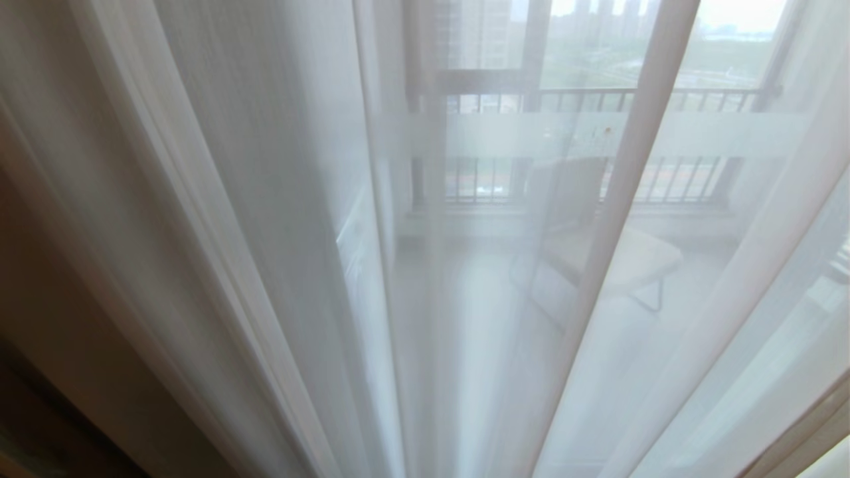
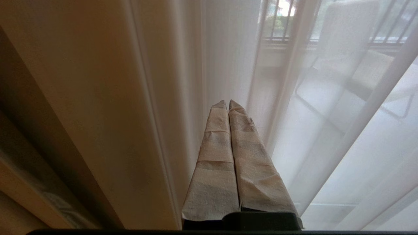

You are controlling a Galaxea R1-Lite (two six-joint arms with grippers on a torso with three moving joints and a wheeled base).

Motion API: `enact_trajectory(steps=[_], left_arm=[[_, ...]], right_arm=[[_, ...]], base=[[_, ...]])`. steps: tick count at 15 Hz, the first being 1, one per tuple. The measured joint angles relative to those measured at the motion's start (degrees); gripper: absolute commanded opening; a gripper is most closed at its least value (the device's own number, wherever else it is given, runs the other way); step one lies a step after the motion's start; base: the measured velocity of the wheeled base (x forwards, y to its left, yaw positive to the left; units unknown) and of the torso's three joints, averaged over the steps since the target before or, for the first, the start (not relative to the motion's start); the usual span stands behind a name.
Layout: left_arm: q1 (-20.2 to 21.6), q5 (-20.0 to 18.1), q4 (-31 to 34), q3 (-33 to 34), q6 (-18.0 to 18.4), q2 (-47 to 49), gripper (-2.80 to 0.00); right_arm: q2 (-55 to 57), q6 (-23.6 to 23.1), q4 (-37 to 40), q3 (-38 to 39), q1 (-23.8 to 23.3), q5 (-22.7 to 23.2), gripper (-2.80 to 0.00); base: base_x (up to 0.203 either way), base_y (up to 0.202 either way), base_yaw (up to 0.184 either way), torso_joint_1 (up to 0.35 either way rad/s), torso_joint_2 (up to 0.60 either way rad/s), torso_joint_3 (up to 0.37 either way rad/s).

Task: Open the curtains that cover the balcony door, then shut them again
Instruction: Close the outer curtains on both sides

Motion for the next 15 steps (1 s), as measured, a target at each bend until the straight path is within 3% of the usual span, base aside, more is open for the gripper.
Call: enact_trajectory(steps=[15], left_arm=[[-0.02,0.02,0.02,-0.02,-0.02,0.00,-2.80]], right_arm=[[0.00,0.00,-0.04,0.00,-0.05,0.02,-2.80]], base=[[0.000,0.000,0.000,0.000,0.00,0.000]])
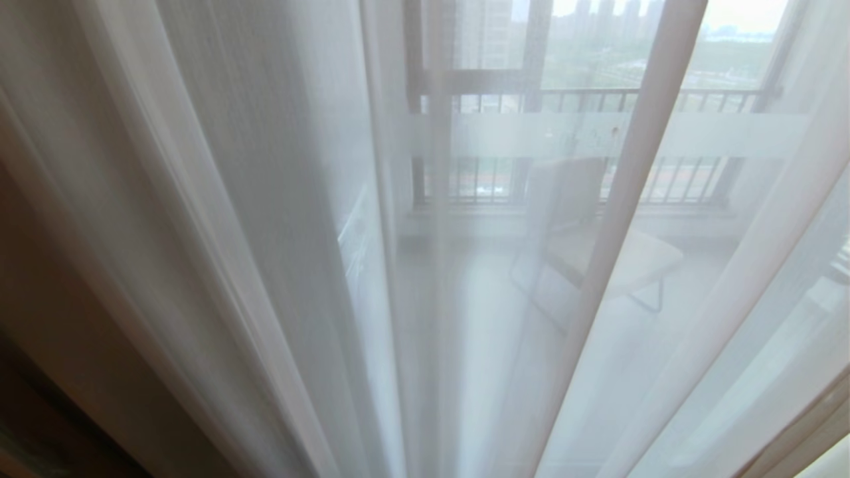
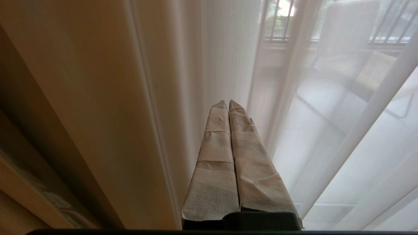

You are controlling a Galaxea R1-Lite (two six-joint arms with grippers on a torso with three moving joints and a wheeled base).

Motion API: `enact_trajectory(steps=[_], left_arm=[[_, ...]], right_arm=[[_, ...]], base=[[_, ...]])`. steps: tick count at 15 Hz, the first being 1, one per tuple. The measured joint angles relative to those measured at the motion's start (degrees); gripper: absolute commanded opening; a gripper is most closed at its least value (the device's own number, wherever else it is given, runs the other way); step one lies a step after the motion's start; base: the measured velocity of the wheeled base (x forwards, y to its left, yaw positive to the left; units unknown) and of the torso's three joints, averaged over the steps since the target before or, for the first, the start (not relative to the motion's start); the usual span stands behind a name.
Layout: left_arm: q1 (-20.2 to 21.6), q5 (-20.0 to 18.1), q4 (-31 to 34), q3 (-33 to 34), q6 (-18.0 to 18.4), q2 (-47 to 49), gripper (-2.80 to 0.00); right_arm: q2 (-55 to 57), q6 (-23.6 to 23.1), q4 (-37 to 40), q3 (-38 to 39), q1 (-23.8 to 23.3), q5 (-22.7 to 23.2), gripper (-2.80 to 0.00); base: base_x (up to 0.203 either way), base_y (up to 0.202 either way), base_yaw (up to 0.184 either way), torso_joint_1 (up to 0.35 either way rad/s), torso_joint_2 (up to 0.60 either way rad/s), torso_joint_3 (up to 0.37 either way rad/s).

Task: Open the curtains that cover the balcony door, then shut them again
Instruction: Close the outer curtains on both sides

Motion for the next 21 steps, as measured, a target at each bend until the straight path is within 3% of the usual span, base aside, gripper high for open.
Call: enact_trajectory(steps=[13,17,21], left_arm=[[0.10,0.24,-0.28,-0.08,-2.05,-0.05,-2.80],[0.10,3.26,0.22,-6.23,-2.45,1.27,-2.80],[0.10,4.91,0.23,-16.45,-2.33,7.98,-2.80]], right_arm=[[0.00,0.02,0.02,0.00,0.00,-0.01,-2.80],[0.00,0.02,0.00,0.00,0.00,0.00,-2.80],[0.00,0.00,0.02,0.00,0.00,0.00,-2.80]], base=[[0.000,0.000,0.000,0.000,0.00,0.000],[0.000,0.000,0.000,0.000,0.00,0.000],[0.000,0.000,0.000,0.000,0.00,0.000]])
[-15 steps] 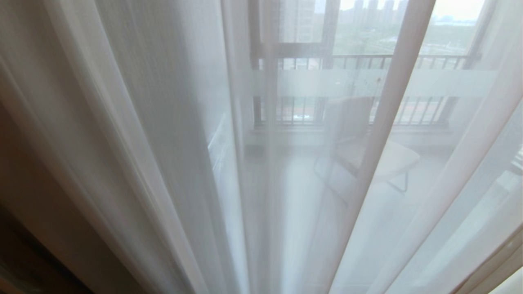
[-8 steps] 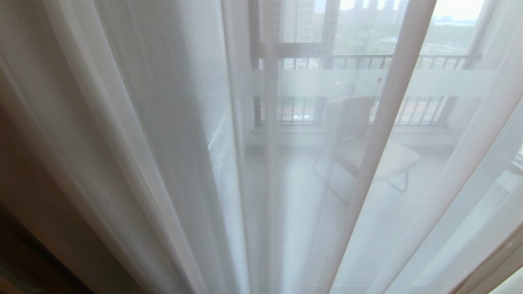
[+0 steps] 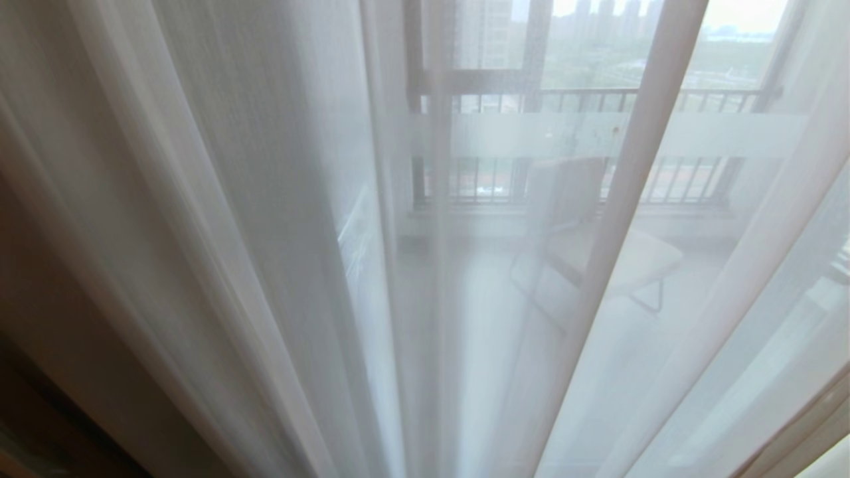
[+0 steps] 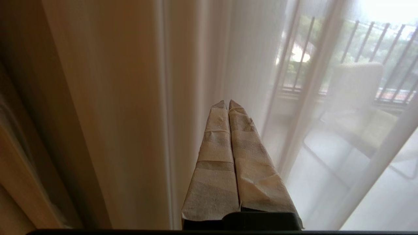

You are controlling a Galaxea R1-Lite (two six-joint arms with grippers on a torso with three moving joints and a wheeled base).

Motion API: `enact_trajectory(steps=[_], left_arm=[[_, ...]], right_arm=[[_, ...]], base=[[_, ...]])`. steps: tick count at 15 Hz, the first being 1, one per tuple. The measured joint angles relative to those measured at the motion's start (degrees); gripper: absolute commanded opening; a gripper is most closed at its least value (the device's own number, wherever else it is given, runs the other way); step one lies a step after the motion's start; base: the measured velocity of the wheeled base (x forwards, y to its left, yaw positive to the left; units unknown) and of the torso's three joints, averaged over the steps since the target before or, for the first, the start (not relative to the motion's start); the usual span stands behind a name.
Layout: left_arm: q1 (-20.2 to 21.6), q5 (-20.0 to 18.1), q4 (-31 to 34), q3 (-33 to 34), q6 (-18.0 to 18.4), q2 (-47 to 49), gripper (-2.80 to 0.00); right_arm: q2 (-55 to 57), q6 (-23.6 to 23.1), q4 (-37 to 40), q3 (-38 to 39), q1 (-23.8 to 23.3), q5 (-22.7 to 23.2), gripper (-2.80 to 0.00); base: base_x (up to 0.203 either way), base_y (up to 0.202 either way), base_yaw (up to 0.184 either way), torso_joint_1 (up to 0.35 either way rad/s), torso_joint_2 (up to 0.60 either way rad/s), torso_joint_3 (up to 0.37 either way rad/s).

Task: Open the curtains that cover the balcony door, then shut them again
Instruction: Close the outer curtains on both sides

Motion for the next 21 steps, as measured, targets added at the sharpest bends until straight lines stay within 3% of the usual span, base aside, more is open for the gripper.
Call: enact_trajectory(steps=[2,4,9,11,13,15,17,20,21], left_arm=[[0.00,3.58,0.00,-6.99,0.39,5.46,-2.80],[0.00,9.59,-0.07,-14.49,1.06,11.87,-2.80],[0.59,32.10,-0.10,-32.75,3.17,29.57,-2.80],[5.08,38.72,-0.05,-37.79,3.46,35.74,-2.80],[12.95,39.72,-0.07,-41.78,3.53,40.86,-2.80],[22.15,37.64,-0.09,-46.12,3.49,46.02,-2.80],[32.18,32.72,-0.43,-50.29,3.33,51.26,-2.80],[44.57,22.46,-3.89,-55.18,3.21,59.50,-2.80],[47.45,19.64,-5.97,-56.71,3.17,62.38,0.00]], right_arm=[[0.00,0.00,0.00,0.00,0.00,0.00,-2.80],[0.00,0.00,-0.02,0.00,0.00,0.00,-2.80],[0.00,0.00,0.00,0.00,0.00,-0.02,-2.80],[0.00,0.01,-0.02,0.00,0.00,0.00,-2.80],[0.00,0.01,0.00,0.00,0.00,-0.01,-2.80],[0.00,0.00,0.00,0.00,0.00,0.00,-2.80],[0.00,0.02,0.00,0.00,0.00,-0.02,-2.80],[0.00,0.02,0.00,0.00,0.00,0.00,-2.80],[0.00,0.02,0.00,0.00,0.00,-0.02,-2.80]], base=[[0.000,0.000,0.000,0.000,0.00,0.000],[0.000,0.000,0.000,0.000,0.00,0.000],[0.000,0.000,0.000,0.000,0.00,0.000],[0.000,0.000,0.000,0.000,0.00,0.000],[0.000,0.000,0.000,0.000,0.00,0.000],[0.000,0.000,0.000,0.000,0.00,0.000],[0.000,0.000,0.000,0.000,0.00,0.000],[0.000,0.000,0.000,0.000,0.00,0.000],[0.000,0.000,0.000,0.000,0.00,0.000]])
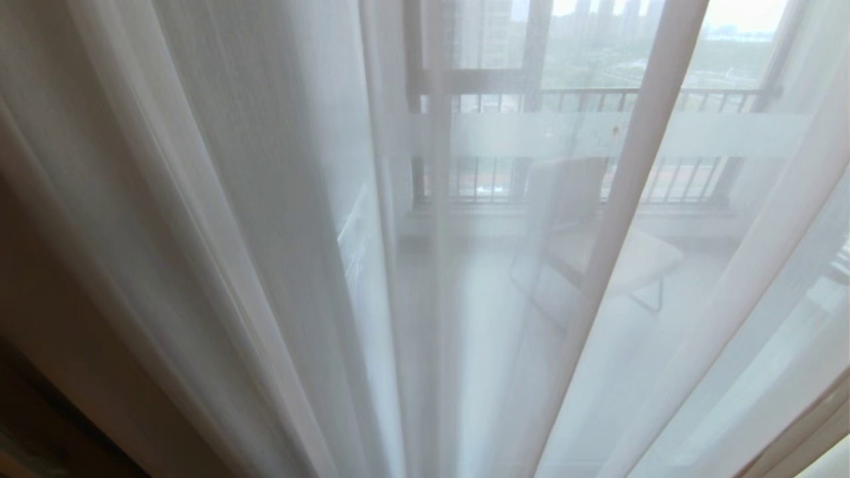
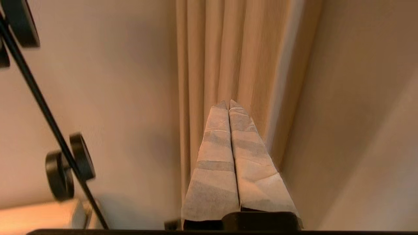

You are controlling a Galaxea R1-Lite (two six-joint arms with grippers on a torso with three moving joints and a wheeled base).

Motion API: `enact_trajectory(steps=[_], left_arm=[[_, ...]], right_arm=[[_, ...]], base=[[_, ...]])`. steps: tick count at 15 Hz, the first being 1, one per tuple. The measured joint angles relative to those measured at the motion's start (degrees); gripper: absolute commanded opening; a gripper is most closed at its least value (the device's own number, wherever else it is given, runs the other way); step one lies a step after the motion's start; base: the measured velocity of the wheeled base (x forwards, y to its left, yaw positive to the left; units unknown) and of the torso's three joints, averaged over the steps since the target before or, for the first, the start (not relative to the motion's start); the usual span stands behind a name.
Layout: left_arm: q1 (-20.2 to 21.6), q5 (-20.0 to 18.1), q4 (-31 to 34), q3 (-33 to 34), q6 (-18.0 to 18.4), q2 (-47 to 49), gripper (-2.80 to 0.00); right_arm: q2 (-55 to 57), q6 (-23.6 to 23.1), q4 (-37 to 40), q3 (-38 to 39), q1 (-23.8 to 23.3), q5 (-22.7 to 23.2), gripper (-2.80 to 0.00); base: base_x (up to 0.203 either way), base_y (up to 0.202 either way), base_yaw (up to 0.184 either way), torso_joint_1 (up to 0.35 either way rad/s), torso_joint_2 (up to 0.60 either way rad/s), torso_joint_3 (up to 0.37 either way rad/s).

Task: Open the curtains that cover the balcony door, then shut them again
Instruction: Close the outer curtains on both sides

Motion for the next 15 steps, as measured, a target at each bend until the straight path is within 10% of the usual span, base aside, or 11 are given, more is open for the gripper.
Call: enact_trajectory(steps=[10,15], left_arm=[[5.63,-3.64,-14.87,-2.57,-0.03,16.82,0.00],[5.66,-12.77,-22.82,-2.82,-0.18,22.60,0.00]], right_arm=[[0.00,0.00,0.00,0.00,0.00,0.02,-2.80],[0.00,-0.02,0.00,0.00,0.00,0.00,-2.80]], base=[[0.000,0.000,0.000,0.000,0.00,0.000],[0.000,0.000,0.000,0.000,0.00,0.000]])
